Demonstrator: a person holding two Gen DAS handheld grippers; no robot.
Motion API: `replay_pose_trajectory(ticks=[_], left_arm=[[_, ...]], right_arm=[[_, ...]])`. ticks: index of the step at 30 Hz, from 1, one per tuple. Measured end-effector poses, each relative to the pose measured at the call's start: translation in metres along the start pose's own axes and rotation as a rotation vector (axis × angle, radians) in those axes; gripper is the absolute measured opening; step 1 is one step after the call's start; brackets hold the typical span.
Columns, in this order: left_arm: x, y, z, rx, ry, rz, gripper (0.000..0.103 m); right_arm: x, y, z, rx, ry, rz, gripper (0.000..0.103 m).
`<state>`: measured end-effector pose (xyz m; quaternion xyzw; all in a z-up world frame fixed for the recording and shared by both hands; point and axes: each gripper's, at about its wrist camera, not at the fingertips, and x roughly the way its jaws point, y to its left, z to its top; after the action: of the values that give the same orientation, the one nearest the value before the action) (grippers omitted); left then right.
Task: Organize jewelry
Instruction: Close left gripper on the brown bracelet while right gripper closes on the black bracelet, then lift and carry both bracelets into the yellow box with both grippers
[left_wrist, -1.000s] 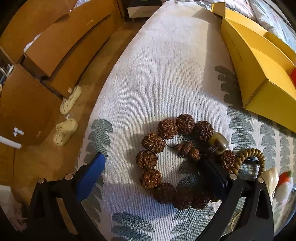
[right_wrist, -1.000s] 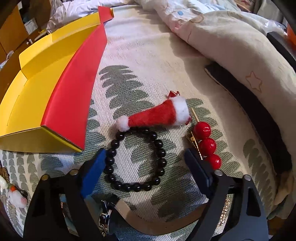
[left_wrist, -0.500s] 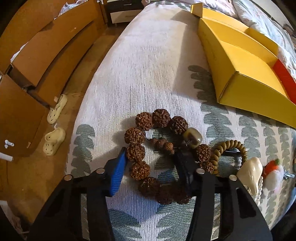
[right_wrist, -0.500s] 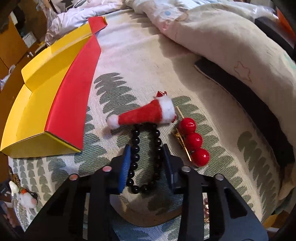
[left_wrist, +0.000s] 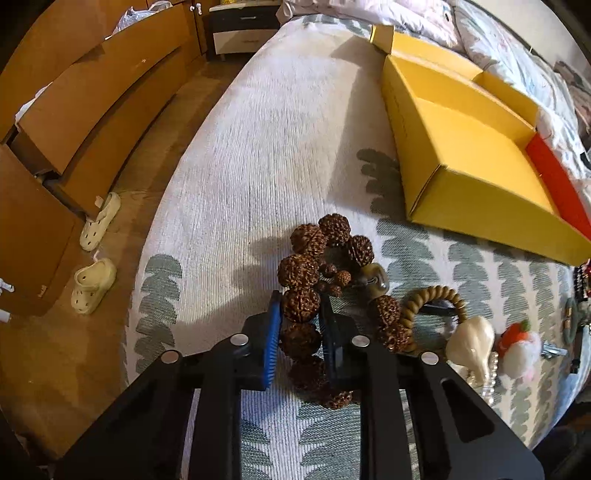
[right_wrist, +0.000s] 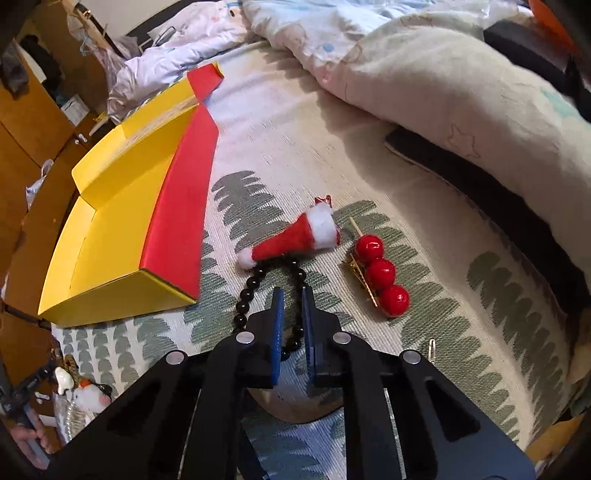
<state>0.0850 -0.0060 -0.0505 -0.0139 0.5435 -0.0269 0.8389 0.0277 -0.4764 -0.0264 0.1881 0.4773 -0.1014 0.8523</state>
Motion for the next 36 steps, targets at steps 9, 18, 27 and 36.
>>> replay_pose_trajectory(ticks=[9,18,27,36], left_arm=[[-0.001,0.002,0.003,0.006,-0.010,-0.004,0.020],[0.000,0.003,0.003,0.010,-0.003,-0.020,0.020],[0.007,0.002,0.004,0.000,0.016,-0.021,0.020],[-0.027,0.004,0.010,-0.021,-0.058,-0.094,0.020]], right_arm=[[0.018,0.003,0.003,-0.028,0.040,-0.058,0.012],[0.044,0.029,0.006,-0.144,0.074,-0.167,0.020],[0.044,0.040,0.002,-0.168,0.059,-0.246,0.011],[-0.001,0.047,0.003,-0.134,-0.058,-0.152,0.011]])
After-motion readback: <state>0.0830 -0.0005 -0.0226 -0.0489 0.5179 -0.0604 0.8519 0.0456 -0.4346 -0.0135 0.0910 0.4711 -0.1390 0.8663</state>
